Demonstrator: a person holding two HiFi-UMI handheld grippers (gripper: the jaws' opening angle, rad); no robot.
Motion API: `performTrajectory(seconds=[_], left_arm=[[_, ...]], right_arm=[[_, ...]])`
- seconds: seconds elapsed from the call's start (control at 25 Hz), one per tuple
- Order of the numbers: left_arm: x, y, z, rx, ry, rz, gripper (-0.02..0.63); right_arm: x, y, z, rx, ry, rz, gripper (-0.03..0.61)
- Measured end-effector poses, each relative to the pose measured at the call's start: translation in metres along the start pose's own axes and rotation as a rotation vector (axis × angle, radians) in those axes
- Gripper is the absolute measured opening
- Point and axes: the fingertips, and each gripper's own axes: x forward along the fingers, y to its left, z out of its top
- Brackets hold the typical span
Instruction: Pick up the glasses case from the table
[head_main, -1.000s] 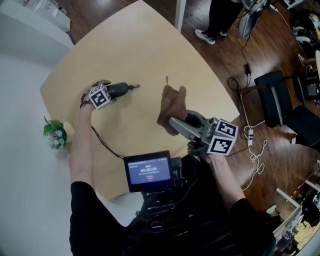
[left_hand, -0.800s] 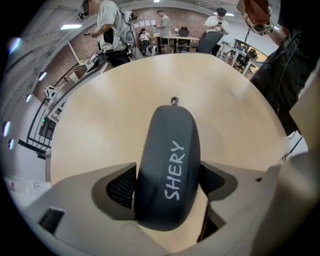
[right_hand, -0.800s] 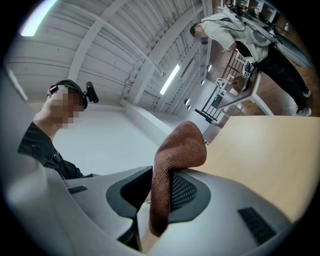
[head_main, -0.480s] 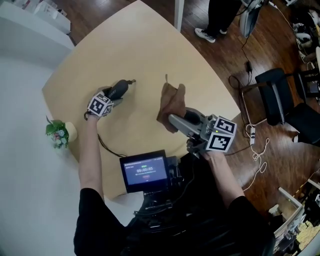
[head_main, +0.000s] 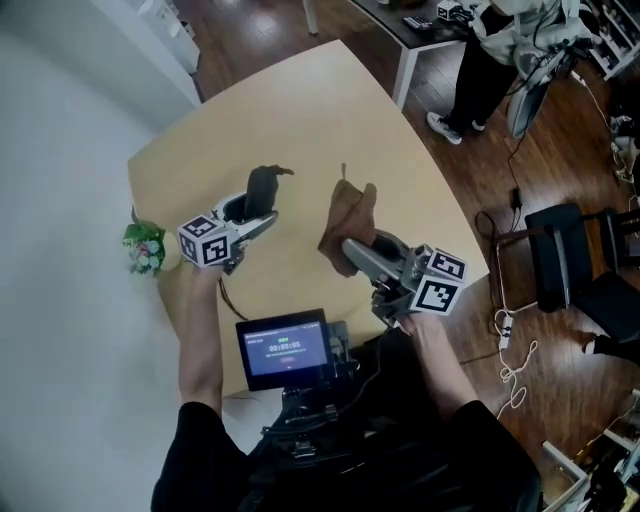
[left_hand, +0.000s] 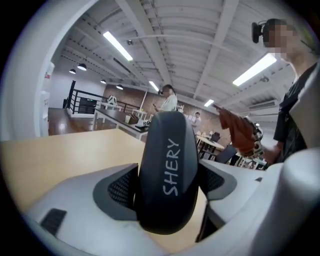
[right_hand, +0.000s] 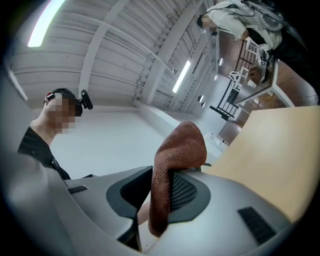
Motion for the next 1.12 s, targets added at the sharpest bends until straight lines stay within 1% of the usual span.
performTrajectory(seconds=[0.08, 0.2, 0.32, 0.44, 0.68, 0.8, 0.96, 1.12], left_arm=[[-0.018, -0.014, 0.024, -0.007, -0.114, -0.023, 0.39], [-0.052, -0.043, 0.069, -0.008, -0.283, -0.076, 0.39], [-0.093, -0.068, 0.109, 0.019, -0.415, -0.104, 0.39], [-0.133, -0.089, 0.141, 0.055, -0.529, -0.12, 0.39], [-0.21, -0.136, 0.182, 0.142, -0.733, -0.19, 0.39], [-0.24, -0.16, 0.203, 0.188, -0.819, -0.234, 0.39], [-0.268, -0.189, 0.228, 0.238, -0.912, -0.299, 0.39], [-0.282, -0.208, 0.24, 0.257, -0.976, -0.356, 0.39]], right_arm=[[0.01, 0.007, 0.004, -0.02, 0.001, 0.04, 0.075], [0.025, 0.026, 0.015, -0.042, -0.002, 0.092, 0.075], [0.038, 0.049, 0.018, -0.06, 0.001, 0.135, 0.074], [0.048, 0.067, 0.02, -0.067, 0.007, 0.168, 0.075], [0.059, 0.098, 0.015, -0.093, 0.016, 0.21, 0.074], [0.062, 0.114, 0.02, -0.102, 0.012, 0.227, 0.074], [0.067, 0.138, 0.038, -0.13, -0.006, 0.259, 0.074], [0.071, 0.16, 0.052, -0.167, -0.021, 0.285, 0.075]])
